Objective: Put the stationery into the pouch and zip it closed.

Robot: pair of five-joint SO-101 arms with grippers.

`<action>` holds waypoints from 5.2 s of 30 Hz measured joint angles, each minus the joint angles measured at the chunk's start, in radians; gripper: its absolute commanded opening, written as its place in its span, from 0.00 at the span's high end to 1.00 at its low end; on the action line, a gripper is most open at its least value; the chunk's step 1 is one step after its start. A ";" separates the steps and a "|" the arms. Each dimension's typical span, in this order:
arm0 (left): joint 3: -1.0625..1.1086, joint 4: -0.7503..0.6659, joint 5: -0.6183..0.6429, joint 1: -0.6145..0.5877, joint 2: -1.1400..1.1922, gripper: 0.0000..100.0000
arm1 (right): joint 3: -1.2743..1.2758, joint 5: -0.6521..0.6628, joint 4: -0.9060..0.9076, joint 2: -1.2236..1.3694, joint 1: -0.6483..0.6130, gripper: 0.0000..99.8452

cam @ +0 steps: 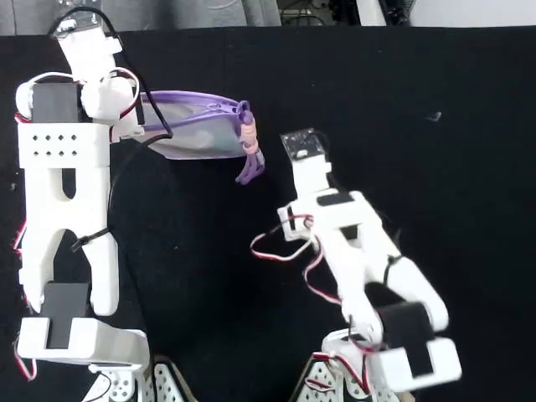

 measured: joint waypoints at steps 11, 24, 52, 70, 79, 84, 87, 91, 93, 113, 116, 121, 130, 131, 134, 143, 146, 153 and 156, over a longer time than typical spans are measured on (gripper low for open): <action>0.000 0.000 0.000 0.000 0.000 0.97 | -0.060 0.000 0.048 0.043 0.020 0.99; 0.000 0.000 0.000 0.000 0.000 0.97 | -0.086 0.000 0.138 -0.238 0.084 0.99; -0.003 0.000 -0.002 0.203 -0.008 0.97 | 0.157 -0.002 -0.470 -1.189 -0.215 0.99; -0.002 0.000 -0.002 0.206 -0.002 0.97 | 0.339 -0.083 -0.901 -0.954 -0.278 0.99; -0.002 0.000 -0.002 0.206 0.000 0.97 | 0.410 -0.104 -0.902 -1.011 -0.284 0.99; 0.000 0.002 -0.002 0.207 0.003 0.97 | 0.419 -0.106 -0.913 -0.933 -0.287 0.99; 0.000 0.003 -0.002 0.212 0.003 0.97 | 0.422 -0.106 -0.913 -0.844 -0.287 0.99; 0.002 0.008 -0.002 0.209 0.006 0.97 | 0.354 -0.100 -0.914 -0.713 -0.284 0.99; 0.011 0.008 -0.002 0.209 0.006 0.97 | 0.327 -0.066 -0.914 -0.660 -0.281 0.99; 0.014 0.008 -0.002 0.209 0.006 0.97 | 0.439 0.018 -0.776 -1.057 -0.259 0.99; 0.014 0.008 -0.002 0.209 0.006 0.97 | 0.439 0.018 -0.706 -1.155 -0.304 0.99; 0.014 0.008 -0.002 0.209 0.006 0.97 | 0.439 0.018 -0.678 -1.163 -0.359 0.99; 0.014 0.008 -0.002 0.209 0.006 0.97 | 0.258 0.018 -0.529 -0.864 -0.318 0.99; 0.014 0.008 -0.002 0.209 0.006 0.97 | 0.224 0.018 -0.497 -0.842 -0.311 0.99; 0.014 0.008 -0.002 0.209 0.006 0.97 | 0.161 0.018 -0.411 -0.829 -0.310 0.99; 0.014 0.008 -0.002 0.209 0.006 0.97 | -0.100 0.018 -0.129 -0.773 -0.310 0.99; 0.014 0.008 -0.002 0.209 0.006 0.97 | -0.227 0.020 -0.009 -0.618 -0.310 0.99; 0.014 0.008 -0.002 0.209 0.006 0.97 | -0.480 -0.003 0.253 -0.439 -0.310 0.99; 0.014 0.008 -0.002 0.209 0.006 0.97 | -0.539 -0.003 0.322 -0.413 -0.310 0.99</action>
